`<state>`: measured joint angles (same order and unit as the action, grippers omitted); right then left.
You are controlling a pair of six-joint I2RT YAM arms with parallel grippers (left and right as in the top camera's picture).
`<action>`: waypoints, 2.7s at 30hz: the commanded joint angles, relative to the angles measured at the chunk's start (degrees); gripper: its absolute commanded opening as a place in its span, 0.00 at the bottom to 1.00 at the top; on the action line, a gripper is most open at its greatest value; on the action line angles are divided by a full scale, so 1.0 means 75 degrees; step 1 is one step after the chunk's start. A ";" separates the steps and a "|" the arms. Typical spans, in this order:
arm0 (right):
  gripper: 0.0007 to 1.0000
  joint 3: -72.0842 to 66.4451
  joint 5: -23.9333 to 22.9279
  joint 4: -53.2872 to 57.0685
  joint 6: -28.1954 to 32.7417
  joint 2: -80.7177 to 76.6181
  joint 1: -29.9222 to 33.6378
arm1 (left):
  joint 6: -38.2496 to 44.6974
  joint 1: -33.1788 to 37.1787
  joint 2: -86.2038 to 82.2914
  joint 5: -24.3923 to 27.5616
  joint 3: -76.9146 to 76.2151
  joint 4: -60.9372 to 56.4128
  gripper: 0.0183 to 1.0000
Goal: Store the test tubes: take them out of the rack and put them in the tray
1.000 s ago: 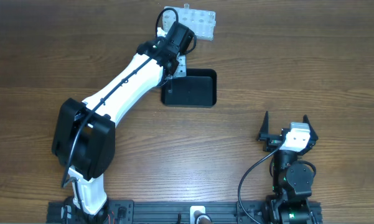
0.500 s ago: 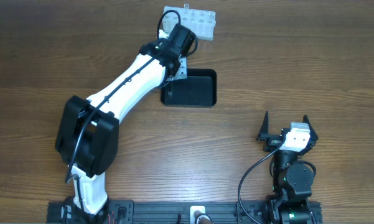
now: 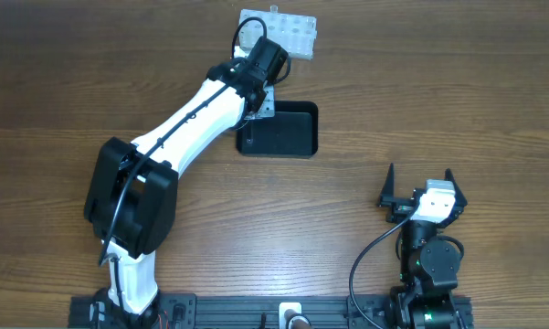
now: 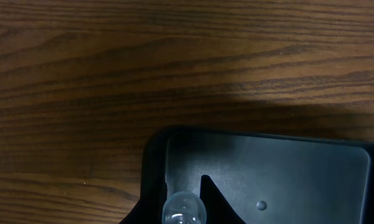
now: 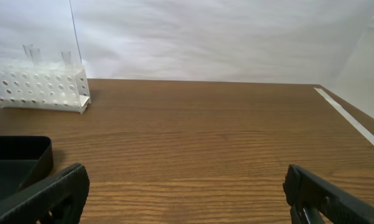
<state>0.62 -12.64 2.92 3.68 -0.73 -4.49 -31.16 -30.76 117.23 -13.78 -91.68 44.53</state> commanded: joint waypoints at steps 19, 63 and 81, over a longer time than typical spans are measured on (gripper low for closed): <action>0.99 -0.0044 -0.0093 0.0009 0.0032 0.0052 0.0038 | -0.0111 -0.0050 0.0131 0.0268 -0.0003 0.0239 0.15; 0.99 -0.0044 -0.0093 0.0009 0.0032 0.0052 0.0038 | 0.4127 0.1705 0.1539 0.2541 -0.2751 -0.3926 1.00; 0.99 -0.0044 -0.0093 0.0009 0.0032 0.0052 0.0038 | 0.4331 0.1667 0.2124 0.2611 -0.2751 -0.4470 0.99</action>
<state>0.62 -12.64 2.92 3.68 -0.73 -4.49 0.25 -18.15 130.76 4.78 -111.98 11.88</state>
